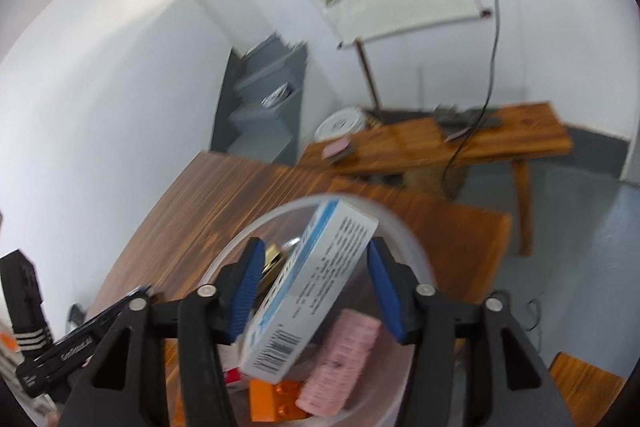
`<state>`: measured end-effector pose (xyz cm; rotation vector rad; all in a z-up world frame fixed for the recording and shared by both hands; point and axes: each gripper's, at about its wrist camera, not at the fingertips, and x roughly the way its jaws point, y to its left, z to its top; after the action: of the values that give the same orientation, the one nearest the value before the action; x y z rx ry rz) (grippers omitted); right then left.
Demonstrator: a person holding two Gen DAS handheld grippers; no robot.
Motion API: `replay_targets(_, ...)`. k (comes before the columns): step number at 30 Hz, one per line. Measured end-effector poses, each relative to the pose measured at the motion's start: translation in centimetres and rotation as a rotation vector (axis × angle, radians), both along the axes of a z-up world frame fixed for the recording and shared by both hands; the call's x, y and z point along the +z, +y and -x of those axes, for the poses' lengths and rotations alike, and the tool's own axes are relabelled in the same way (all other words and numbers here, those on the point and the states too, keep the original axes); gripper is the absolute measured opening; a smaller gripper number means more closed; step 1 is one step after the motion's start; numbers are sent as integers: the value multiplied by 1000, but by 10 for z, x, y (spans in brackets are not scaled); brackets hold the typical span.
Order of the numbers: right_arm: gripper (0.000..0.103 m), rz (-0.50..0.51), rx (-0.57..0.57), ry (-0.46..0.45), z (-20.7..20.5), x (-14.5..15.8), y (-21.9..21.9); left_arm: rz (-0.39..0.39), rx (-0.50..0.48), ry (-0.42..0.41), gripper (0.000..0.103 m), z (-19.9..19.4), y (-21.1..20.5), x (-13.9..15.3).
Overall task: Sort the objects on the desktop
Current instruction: 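Open both tools to drop the lipstick and medicine box into the bowl, then move both tools back to the yellow block and green-orange block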
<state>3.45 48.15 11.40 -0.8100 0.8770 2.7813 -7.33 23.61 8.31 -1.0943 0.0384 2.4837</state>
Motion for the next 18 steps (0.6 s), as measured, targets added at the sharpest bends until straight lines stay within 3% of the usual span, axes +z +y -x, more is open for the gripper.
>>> replay_targets(2, 80, -24, -10, 3, -3, 4, -2, -6, 10, -7, 63, -2, -9, -3)
replay_targets(9, 80, -47, 21, 32, -4, 19, -31, -5, 87, -20, 63, -6, -53, -12)
replay_targets(14, 80, -99, 90, 62, -1, 27, -72, 75, 139, -4, 63, -6, -78, -22)
replay_targets(18, 80, -139, 181, 55, 8, 25, -108, 88, 182, 1, 63, -9, -110, -25)
